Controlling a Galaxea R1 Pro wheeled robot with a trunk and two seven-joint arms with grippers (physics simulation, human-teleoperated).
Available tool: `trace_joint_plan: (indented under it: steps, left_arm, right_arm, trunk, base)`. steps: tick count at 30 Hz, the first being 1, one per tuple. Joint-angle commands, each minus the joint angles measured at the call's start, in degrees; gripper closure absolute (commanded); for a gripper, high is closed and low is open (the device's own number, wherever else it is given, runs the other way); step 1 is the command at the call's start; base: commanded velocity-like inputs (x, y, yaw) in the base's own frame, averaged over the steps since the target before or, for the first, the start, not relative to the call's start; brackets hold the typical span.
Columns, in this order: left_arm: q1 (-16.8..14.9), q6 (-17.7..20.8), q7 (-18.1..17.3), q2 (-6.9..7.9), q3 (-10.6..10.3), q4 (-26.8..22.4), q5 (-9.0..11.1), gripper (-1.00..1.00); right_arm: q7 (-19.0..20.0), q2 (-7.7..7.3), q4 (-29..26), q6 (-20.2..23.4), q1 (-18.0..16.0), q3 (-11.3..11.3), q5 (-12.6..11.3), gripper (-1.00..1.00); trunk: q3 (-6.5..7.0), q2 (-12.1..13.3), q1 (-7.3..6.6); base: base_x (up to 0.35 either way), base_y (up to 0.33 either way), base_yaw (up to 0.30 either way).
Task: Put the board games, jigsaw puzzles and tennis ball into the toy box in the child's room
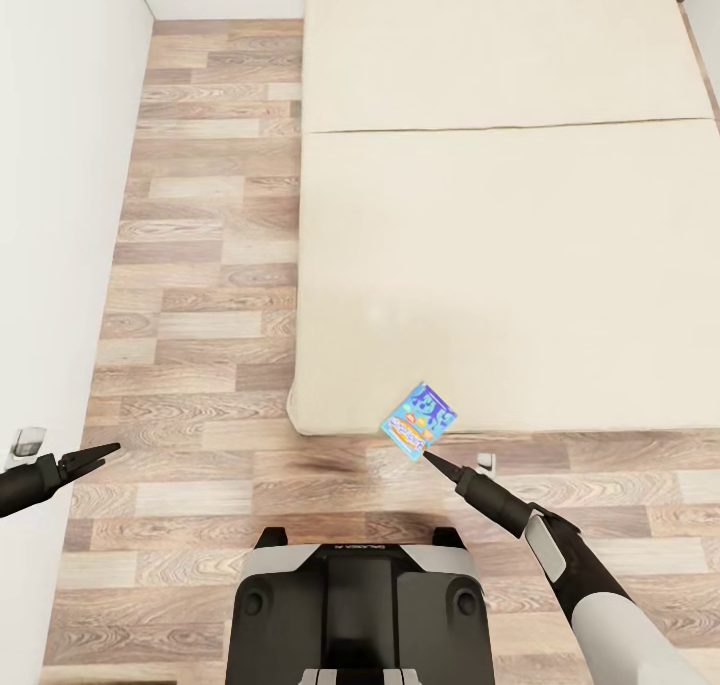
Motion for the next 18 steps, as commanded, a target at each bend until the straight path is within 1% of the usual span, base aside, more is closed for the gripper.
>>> trace_joint_plan:
  steps: [1,18]
  left_arm:
    - [-0.02,0.36,-0.07,0.01,0.02,0.01,0.15,-1.0]
    - [-0.02,0.36,-0.07,0.01,0.02,0.01,0.15,-1.0]
  right_arm:
    - [0.14,0.0,0.02,0.54,-0.01,-0.07,-0.29,-1.0]
    - [0.19,0.0,0.0,0.59,-0.01,-0.07,-0.29,-1.0]
  trunk:
    - [-0.02,-0.03,0.01]
    - [-0.02,-0.03,0.01]
  base:
    - [0.005,0.021,0.0]
    - [0.001,0.017,0.0]
